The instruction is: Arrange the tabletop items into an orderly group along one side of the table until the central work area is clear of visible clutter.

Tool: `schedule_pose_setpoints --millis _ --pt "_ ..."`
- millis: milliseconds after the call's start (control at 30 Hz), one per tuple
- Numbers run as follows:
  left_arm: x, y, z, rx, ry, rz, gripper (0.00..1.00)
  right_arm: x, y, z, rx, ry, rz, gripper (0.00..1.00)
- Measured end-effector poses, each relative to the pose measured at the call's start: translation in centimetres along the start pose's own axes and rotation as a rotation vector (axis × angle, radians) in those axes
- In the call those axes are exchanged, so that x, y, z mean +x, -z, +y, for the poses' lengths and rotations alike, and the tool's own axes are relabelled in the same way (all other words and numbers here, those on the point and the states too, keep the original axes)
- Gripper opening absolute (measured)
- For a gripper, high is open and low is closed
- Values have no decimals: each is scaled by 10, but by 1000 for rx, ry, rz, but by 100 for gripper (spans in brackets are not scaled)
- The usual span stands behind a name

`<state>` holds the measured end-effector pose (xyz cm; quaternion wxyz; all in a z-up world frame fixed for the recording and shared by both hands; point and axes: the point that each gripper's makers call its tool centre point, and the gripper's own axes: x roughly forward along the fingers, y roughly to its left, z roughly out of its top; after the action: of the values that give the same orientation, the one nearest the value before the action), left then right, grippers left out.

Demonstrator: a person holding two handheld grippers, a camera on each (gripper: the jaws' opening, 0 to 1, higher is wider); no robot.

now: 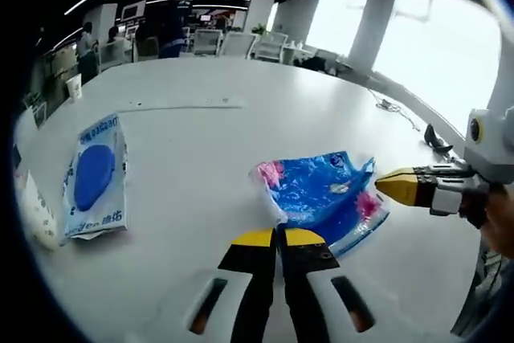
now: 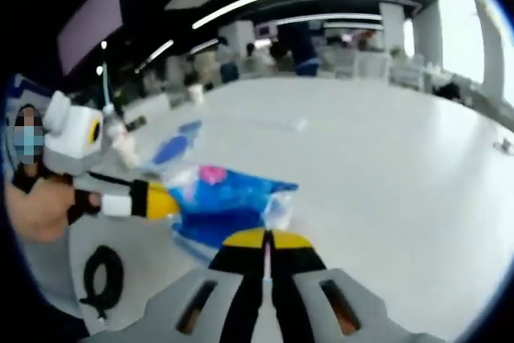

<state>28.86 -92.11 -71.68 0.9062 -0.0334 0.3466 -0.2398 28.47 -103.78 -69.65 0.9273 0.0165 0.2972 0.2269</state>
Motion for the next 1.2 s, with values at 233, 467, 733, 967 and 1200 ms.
schedule_pose_setpoints --millis 233,467,733,967,1200 --pt "10 0 -4 16 22 13 1 -1 12 -7 65 42 13 0" --pt "15 2 -10 10 30 21 0 -4 15 -14 82 88 16 0" --pt "21 3 -16 29 38 27 1 -9 29 -19 118 113 33 0" --pt "23 4 -14 14 33 29 1 -8 30 -20 167 125 14 0" --pt "23 4 -13 0 24 23 3 -9 31 -19 146 122 12 0"
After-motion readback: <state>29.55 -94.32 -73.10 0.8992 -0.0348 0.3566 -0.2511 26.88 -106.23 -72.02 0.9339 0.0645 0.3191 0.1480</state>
